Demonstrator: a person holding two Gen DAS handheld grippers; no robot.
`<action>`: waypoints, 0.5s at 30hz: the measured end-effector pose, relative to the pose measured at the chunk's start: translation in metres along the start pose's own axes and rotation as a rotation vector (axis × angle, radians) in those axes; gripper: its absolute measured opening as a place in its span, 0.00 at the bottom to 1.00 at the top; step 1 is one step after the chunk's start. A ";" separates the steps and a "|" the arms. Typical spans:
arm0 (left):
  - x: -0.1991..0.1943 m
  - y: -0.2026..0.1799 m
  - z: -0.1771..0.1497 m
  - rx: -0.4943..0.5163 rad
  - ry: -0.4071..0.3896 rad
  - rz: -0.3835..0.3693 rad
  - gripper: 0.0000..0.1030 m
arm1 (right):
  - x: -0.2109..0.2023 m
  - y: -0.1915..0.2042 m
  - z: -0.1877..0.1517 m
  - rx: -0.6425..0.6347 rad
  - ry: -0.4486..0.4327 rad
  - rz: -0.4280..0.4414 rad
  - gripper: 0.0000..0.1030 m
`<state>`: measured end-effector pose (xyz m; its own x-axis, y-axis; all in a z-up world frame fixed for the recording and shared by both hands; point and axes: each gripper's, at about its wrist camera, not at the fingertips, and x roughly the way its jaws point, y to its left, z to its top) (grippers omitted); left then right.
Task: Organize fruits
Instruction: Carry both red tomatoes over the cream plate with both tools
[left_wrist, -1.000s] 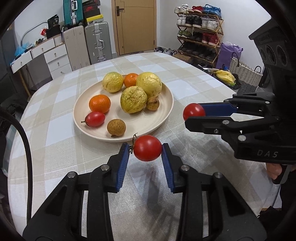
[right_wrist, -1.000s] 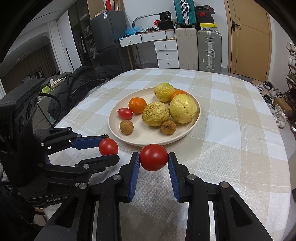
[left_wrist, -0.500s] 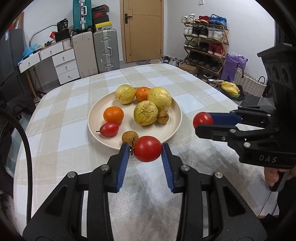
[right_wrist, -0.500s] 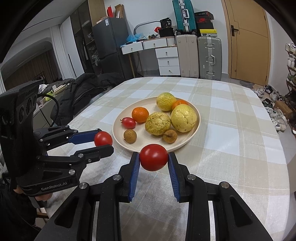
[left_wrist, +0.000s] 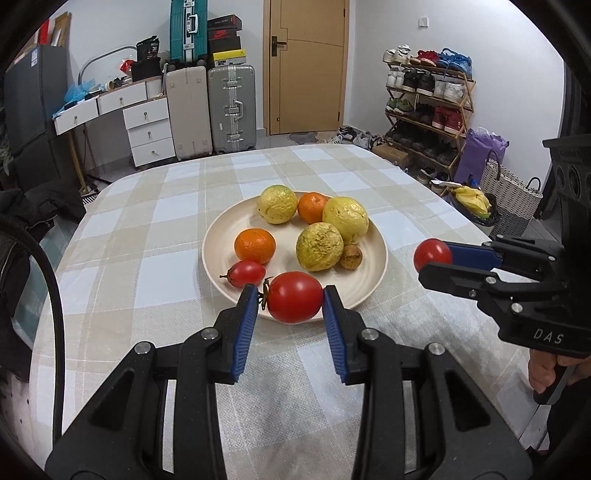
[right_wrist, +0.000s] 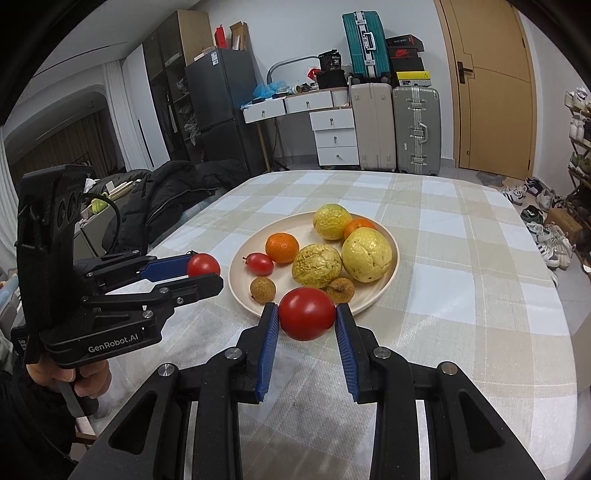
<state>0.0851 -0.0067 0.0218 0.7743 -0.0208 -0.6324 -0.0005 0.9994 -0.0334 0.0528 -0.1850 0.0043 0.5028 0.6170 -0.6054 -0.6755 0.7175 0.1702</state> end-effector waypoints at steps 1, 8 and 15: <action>0.000 0.001 0.001 -0.002 -0.003 0.001 0.32 | 0.001 0.001 0.000 -0.001 0.000 -0.002 0.31; 0.004 0.005 0.005 -0.017 -0.013 0.002 0.32 | 0.007 0.000 0.003 0.003 0.001 -0.005 0.31; 0.018 0.010 0.009 -0.037 -0.009 -0.004 0.32 | 0.016 0.000 0.007 0.000 0.015 -0.008 0.31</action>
<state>0.1047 0.0033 0.0175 0.7802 -0.0247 -0.6251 -0.0202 0.9977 -0.0647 0.0648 -0.1728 -0.0003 0.5000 0.6065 -0.6181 -0.6716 0.7222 0.1655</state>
